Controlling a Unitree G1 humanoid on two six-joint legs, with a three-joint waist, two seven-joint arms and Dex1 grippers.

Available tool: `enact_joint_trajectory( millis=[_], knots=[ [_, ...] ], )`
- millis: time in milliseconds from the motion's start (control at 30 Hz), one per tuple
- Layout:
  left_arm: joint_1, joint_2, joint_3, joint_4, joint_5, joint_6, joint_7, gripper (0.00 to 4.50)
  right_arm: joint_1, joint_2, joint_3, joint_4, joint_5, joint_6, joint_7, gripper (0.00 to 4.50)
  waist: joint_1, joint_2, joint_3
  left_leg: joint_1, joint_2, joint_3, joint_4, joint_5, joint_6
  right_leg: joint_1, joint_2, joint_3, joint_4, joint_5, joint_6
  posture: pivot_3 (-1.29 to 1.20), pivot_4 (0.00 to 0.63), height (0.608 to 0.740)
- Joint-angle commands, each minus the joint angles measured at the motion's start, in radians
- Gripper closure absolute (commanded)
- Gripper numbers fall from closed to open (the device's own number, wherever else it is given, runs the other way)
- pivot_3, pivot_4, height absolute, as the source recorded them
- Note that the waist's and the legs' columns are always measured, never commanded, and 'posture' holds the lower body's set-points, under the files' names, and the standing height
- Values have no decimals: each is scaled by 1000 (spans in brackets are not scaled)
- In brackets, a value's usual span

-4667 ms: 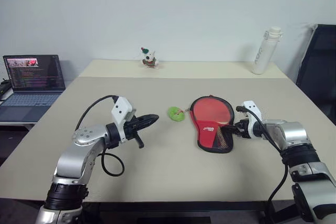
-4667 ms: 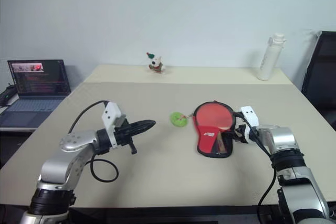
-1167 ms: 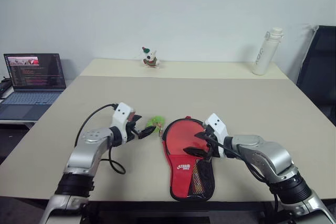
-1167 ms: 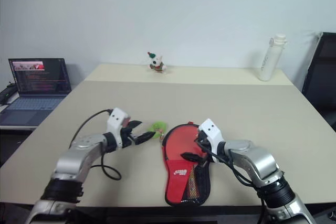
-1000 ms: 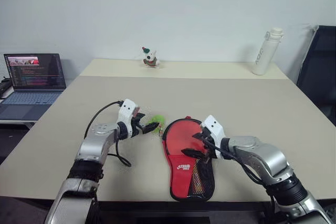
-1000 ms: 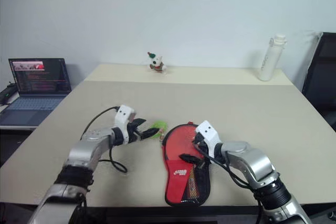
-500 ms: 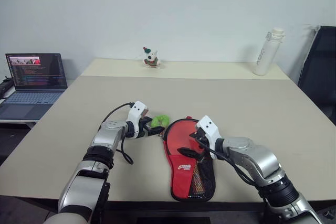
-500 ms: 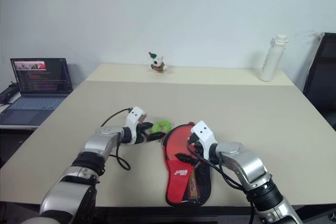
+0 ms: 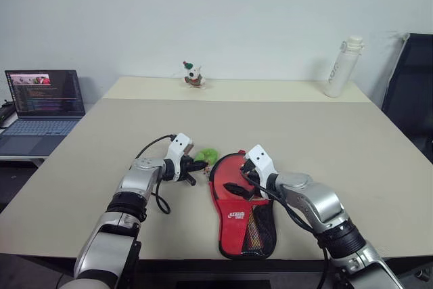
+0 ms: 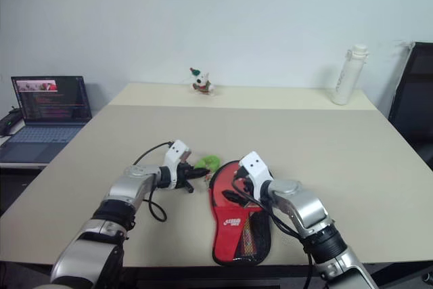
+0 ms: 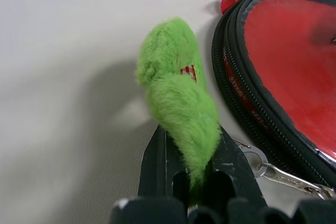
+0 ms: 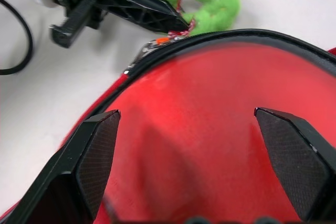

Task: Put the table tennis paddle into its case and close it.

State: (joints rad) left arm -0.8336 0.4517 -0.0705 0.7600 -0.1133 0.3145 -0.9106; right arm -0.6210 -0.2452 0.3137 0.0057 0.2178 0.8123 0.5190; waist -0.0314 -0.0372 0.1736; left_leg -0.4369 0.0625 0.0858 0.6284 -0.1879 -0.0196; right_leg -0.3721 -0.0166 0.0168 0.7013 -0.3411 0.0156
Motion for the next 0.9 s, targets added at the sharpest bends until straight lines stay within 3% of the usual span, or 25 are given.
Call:
enact_joint_trajectory(
  millis=[33, 433, 900],
  knots=[
    [-42, -8, 11, 39, 28, -8, 65, 4483, -1, -1, 27, 5, -32, -22, 8, 0, 0, 0, 0, 0, 0, 0, 0, 0, 0, 0, 0, 0, 0, 0, 0, 0, 150, 740],
    [-301, -115, -3, 411, 157, -245, 414, 4483, 84, 41, 70, 59, -96, -2, -16, 0, 1, -3, -2, 3, -1, -1, 2, -1, 3, 0, 0, -1, 8, 0, 0, 0, 150, 740],
    [-501, -337, -104, 576, 360, -477, 548, 4483, 153, 69, 134, 4, -132, 45, -4, 0, -1, -3, -3, 4, -1, 1, 1, 1, -1, 0, 1, -1, 10, 0, 0, 0, 150, 740]
  ],
)
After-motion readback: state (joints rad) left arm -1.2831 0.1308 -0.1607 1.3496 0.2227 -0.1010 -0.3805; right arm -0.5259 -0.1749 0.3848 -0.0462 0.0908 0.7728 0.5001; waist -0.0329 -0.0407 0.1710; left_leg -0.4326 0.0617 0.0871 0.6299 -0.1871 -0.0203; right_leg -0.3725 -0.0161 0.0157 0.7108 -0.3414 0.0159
